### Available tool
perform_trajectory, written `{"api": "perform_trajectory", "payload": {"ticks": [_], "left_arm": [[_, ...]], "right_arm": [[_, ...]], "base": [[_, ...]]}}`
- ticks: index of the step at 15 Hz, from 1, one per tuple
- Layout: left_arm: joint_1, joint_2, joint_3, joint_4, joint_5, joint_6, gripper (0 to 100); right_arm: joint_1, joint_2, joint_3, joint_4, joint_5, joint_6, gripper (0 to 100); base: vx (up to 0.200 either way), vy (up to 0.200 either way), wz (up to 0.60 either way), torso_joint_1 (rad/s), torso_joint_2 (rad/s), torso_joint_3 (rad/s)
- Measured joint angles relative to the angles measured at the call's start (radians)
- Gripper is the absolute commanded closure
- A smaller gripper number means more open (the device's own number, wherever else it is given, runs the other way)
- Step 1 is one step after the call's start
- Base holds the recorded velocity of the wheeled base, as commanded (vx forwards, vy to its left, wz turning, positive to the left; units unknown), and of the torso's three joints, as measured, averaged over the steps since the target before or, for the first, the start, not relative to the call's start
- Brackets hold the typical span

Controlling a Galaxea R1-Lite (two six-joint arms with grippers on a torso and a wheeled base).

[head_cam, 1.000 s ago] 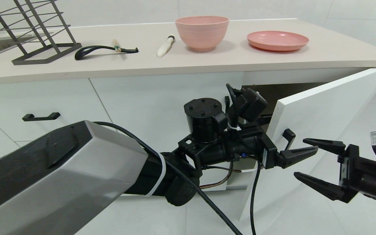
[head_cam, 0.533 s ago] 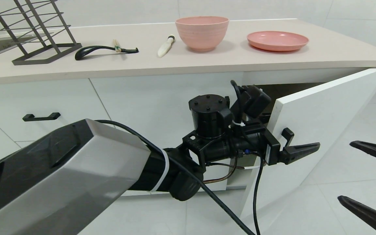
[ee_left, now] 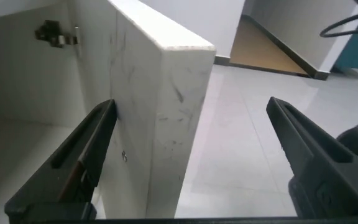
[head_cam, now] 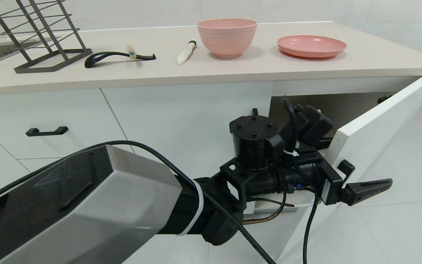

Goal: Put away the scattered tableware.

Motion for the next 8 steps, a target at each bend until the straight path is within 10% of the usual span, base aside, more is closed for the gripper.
{"api": "perform_trajectory", "payload": {"ticks": [8], "left_arm": [[-0.082,0.037,0.002,-0.039,0.013,0.0,0]], "right_arm": [[-0.007,-0.117,-0.001,0.0,0.0,-0.001,0]], "base": [[0.0,0.0,0.0,0.0,0.0,0.0]]}}
